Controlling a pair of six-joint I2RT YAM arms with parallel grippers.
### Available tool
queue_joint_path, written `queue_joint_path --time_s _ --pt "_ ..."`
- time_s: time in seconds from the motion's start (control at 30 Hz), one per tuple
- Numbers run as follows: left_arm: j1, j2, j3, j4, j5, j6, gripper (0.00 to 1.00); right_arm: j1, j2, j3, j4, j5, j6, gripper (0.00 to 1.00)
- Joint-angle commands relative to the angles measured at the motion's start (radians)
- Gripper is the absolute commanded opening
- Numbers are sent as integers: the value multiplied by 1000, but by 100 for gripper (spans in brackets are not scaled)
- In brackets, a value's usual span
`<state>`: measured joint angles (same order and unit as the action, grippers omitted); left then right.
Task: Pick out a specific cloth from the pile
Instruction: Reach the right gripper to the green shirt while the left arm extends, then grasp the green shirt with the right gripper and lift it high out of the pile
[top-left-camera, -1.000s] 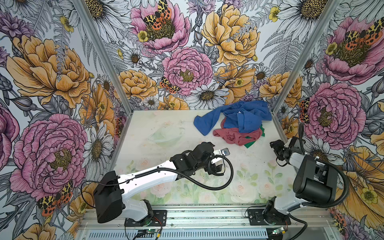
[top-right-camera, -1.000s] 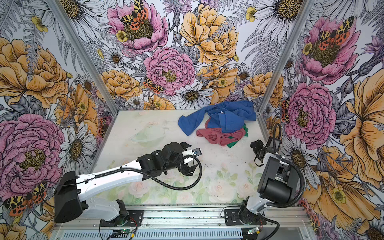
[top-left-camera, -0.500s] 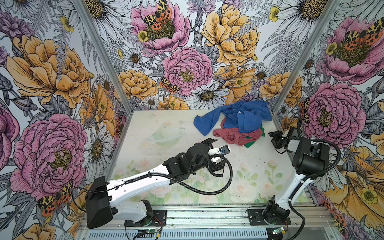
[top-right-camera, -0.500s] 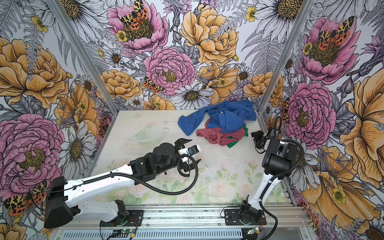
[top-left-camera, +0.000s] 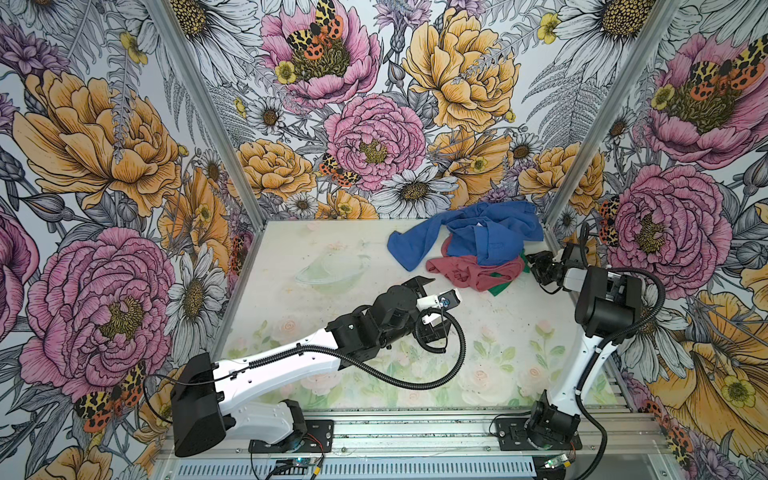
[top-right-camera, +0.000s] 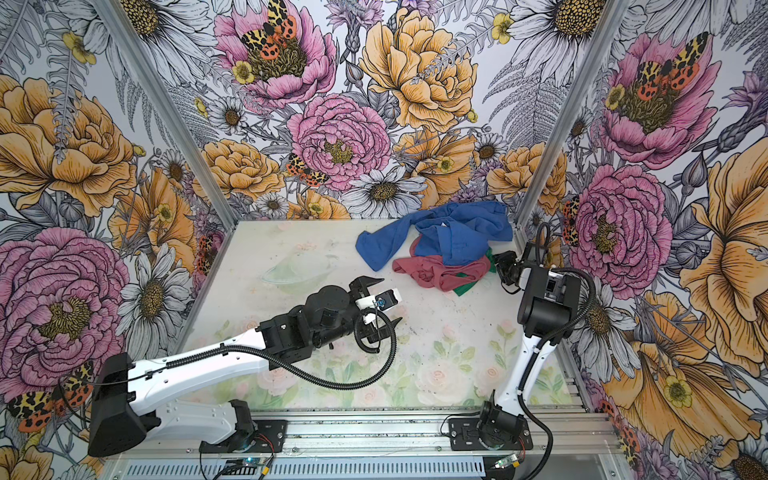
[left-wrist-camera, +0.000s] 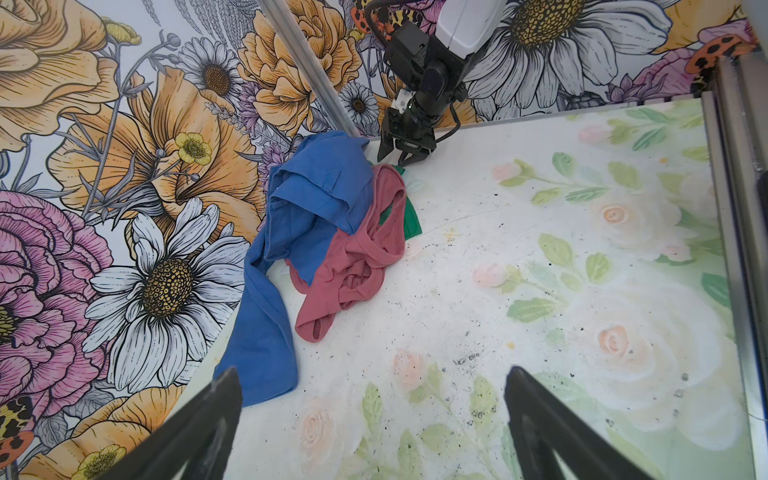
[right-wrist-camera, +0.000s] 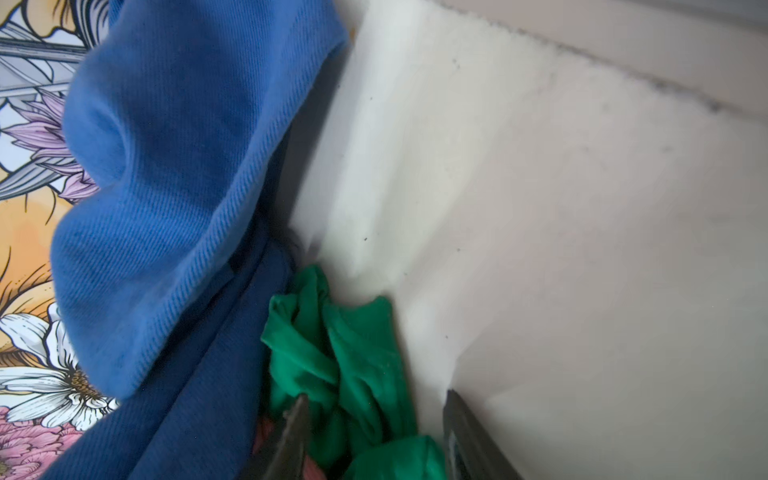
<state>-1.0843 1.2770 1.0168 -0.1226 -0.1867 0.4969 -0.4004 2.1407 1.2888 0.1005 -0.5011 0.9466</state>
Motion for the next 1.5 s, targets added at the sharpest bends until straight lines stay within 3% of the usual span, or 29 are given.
queue_joint_path --time_s 0.0,0.53,0.83,0.9,1.0,1.47 --pt "-2 -30 0 21 -14 -20 99 25 54 34 -63 16 11 45" --pt "-2 -77 -11 14 -8 -18 99 42 57 109 -103 35 12 0" --pt "-16 -80 -15 12 7 -17 99 4 24 105 -78 -9 -5 2" --pt "-16 -79 -15 12 9 -17 99 -4 35 109 -78 -23 -12 21" --pt "-16 -78 -15 13 10 -17 99 -9 57 125 -79 -33 -17 33" --pt "-16 -59 -18 16 -3 -4 99 0 154 256 -176 -35 -25 37"
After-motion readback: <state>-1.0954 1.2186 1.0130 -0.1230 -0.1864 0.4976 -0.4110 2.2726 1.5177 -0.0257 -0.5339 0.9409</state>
